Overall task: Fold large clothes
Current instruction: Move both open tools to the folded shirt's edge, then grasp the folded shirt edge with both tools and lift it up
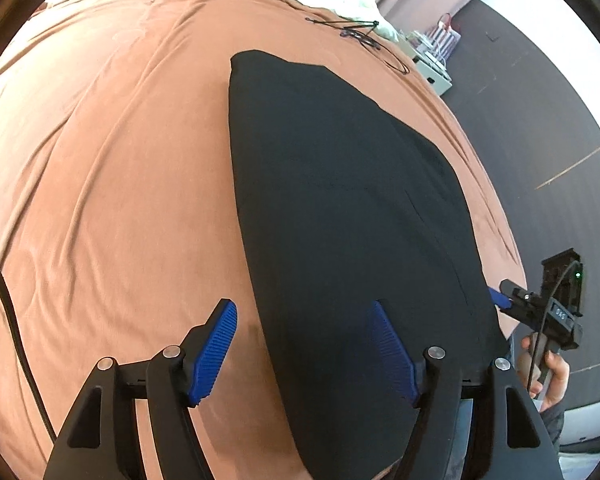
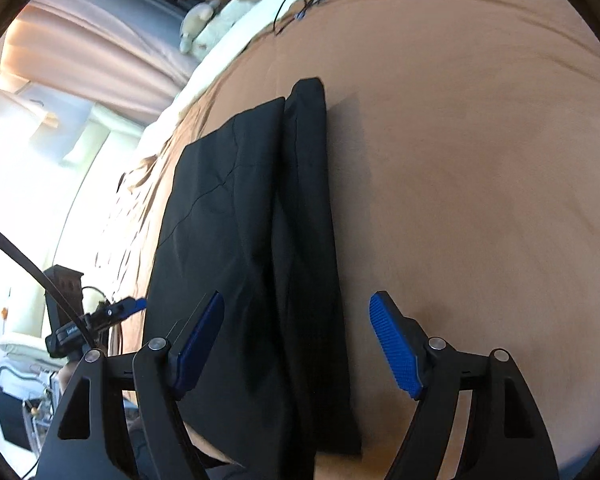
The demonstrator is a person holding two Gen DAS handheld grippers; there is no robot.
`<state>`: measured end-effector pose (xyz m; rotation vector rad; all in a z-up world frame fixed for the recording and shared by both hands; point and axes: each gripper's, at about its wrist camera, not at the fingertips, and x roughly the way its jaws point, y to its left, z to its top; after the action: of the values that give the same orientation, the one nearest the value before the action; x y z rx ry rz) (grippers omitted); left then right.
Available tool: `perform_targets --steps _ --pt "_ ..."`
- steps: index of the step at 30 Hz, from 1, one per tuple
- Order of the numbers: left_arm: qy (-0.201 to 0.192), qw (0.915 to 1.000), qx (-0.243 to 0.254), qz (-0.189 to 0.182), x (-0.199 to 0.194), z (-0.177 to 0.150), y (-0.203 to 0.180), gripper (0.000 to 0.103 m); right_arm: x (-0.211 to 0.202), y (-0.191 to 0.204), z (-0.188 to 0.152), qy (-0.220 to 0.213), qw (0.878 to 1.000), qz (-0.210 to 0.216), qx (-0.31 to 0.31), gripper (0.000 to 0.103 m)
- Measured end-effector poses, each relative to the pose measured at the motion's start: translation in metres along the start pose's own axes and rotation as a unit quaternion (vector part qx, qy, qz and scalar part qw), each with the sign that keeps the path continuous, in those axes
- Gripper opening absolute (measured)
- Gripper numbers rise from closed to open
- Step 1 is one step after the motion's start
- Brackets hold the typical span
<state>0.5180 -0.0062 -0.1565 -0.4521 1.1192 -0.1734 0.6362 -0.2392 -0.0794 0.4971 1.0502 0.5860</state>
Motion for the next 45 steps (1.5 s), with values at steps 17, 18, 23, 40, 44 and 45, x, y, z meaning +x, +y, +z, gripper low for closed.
perform_targets --steps 17,18,23,40,44,45 --pt "0.003 0.9989 -0.034 -0.032 0.049 0.066 0.028 0.074 0.059 -0.052 0.083 0.066 0.994 0.083 -0.024 0.077" --pt "0.002 0.9988 -0.035 -0.034 0.051 0.068 0.029 0.074 0.062 -0.053 0.087 0.07 0.993 0.089 -0.024 0.077" --pt "0.0 0.9979 -0.048 -0.043 0.061 0.083 0.035 0.074 0.078 -0.067 0.105 0.078 0.99 0.117 -0.013 0.077" --pt "-0.039 0.9985 -0.022 -0.031 0.003 0.087 -0.002 0.026 0.033 0.001 0.083 0.037 0.991 0.064 -0.108 0.014" --pt "-0.061 0.9971 -0.014 -0.043 -0.032 0.079 -0.018 0.023 -0.008 0.027 0.063 0.011 0.989 0.052 -0.136 0.013" --pt "-0.068 0.9965 -0.01 -0.047 -0.041 0.076 -0.023 0.023 -0.011 0.036 0.059 0.006 0.989 0.05 -0.14 0.012"
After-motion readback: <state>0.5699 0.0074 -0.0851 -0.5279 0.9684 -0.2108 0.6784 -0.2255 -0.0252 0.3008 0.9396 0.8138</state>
